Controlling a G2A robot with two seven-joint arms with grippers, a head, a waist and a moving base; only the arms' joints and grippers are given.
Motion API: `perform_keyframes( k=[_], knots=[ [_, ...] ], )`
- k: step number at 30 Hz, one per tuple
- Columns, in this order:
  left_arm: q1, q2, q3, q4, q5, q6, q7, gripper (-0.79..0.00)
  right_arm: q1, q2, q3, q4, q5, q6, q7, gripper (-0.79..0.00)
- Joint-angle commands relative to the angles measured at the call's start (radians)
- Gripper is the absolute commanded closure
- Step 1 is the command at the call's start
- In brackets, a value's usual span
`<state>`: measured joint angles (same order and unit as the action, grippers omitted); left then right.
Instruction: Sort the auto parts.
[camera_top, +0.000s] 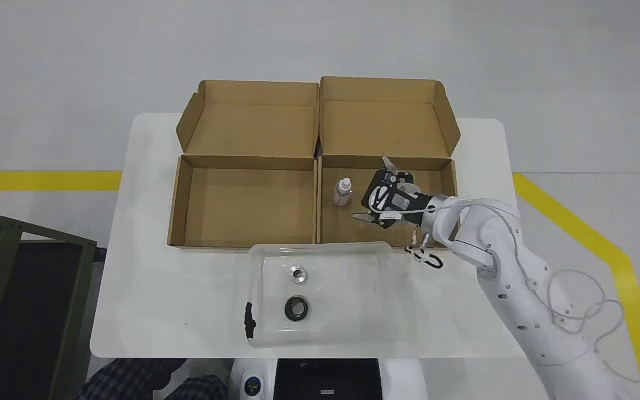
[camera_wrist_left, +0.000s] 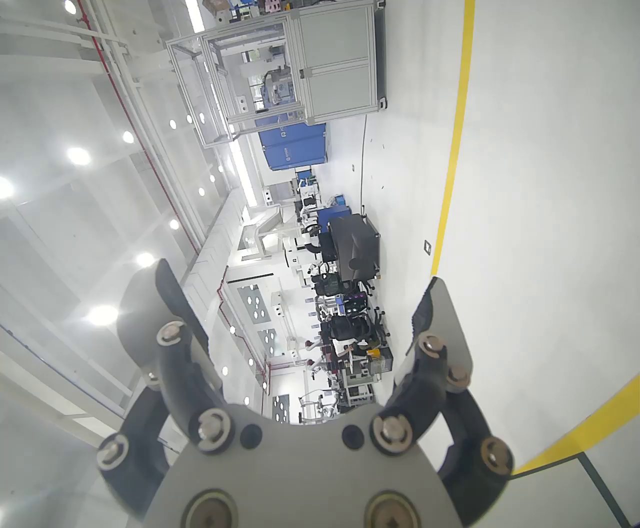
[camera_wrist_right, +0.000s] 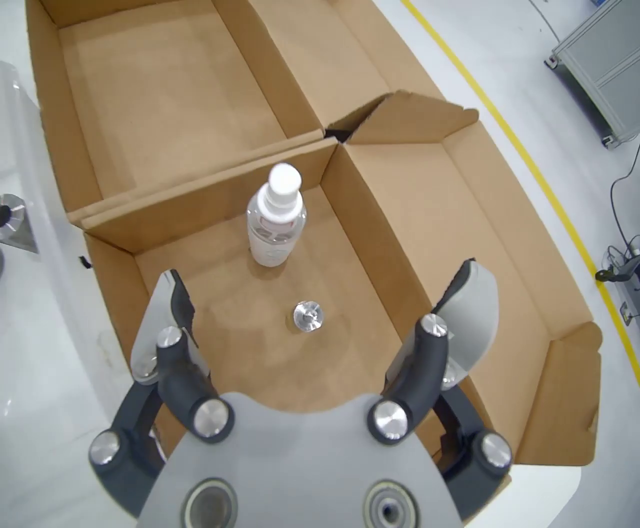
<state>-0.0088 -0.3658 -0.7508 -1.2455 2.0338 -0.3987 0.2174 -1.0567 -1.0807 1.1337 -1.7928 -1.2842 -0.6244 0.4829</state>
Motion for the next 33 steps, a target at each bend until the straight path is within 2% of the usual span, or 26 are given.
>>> perform_keyframes(
  k=[1, 9, 15, 31, 33],
  knots=[
    [0.0, 0.0, 0.0, 0.0, 0.0, 0.0, 0.0, -0.785, -0.026, 0.004, 0.013, -0.05, 0.004, -0.007, -0.003, -0.785],
    [0.0, 0.0, 0.0, 0.0, 0.0, 0.0, 0.0, -0.785, -0.105, 0.011, 0.006, -0.19, 0.009, -0.041, -0.026, -0.785],
    [0.0, 0.0, 0.0, 0.0, 0.0, 0.0, 0.0, -0.785, -0.144, 0.008, -0.058, -0.248, -0.006, -0.069, -0.04, -0.785],
    [0.0, 0.0, 0.0, 0.0, 0.0, 0.0, 0.0, -0.785, -0.106, -0.017, -0.252, -0.177, -0.106, -0.126, -0.081, -0.785],
    [0.0, 0.0, 0.0, 0.0, 0.0, 0.0, 0.0, -0.785, -0.099, -0.02, -0.266, -0.167, -0.113, -0.129, -0.09, -0.742]
  ],
)
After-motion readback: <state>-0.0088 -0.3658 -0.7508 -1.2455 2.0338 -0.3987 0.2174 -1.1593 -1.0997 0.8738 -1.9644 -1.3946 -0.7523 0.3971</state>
